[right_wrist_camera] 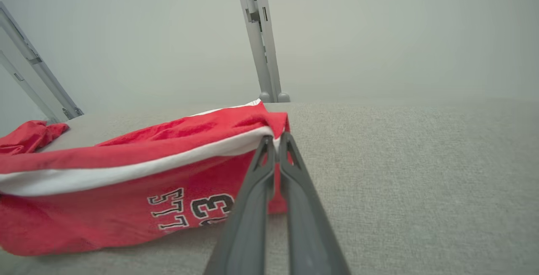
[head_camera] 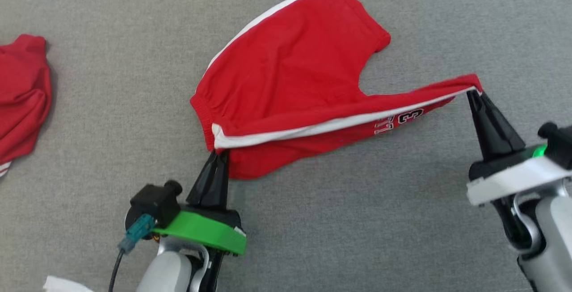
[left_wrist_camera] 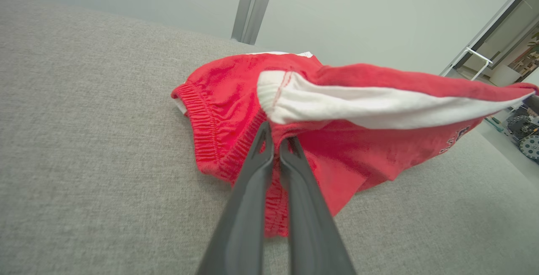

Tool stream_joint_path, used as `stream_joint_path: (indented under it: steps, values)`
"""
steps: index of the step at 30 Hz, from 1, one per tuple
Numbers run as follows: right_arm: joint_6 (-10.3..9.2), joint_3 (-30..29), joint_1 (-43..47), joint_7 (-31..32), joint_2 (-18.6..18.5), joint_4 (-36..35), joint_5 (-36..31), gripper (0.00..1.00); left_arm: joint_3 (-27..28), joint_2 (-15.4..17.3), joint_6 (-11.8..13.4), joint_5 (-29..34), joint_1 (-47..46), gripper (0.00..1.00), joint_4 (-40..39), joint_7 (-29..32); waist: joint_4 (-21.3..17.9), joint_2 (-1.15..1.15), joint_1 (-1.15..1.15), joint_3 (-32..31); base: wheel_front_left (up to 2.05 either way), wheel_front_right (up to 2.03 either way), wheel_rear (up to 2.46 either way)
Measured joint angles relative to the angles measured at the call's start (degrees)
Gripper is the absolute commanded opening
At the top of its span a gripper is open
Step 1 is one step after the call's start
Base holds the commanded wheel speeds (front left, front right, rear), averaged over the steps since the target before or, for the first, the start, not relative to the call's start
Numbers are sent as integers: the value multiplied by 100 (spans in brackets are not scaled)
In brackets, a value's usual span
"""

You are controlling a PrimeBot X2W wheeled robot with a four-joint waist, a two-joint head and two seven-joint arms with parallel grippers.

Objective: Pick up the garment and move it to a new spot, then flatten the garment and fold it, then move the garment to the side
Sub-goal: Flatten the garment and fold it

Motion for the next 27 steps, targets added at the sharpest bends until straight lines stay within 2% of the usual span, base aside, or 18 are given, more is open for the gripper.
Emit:
stream_joint_path:
  steps: [6,13,20,27]
  values:
    - [0,445,-1623,374,-555,917,330,0,-279,0,223,-167,-751,0,154,55,307,0,0,384,0,0,0]
    - [1,1040,-3445,720,-958,2178,676,0,-681,1,420,-517,-1546,0,244,-7,809,0,0,795,0,0,0]
    - [1,1663,-4631,783,-1106,3231,917,0,-1254,7,570,-1068,-2470,0,787,66,1299,0,0,1187,0,0,0]
    - [1,2199,-5250,611,-1058,4053,1060,0,-1701,8,558,-1597,-3151,0,1396,24,1565,0,0,1572,0,0,0]
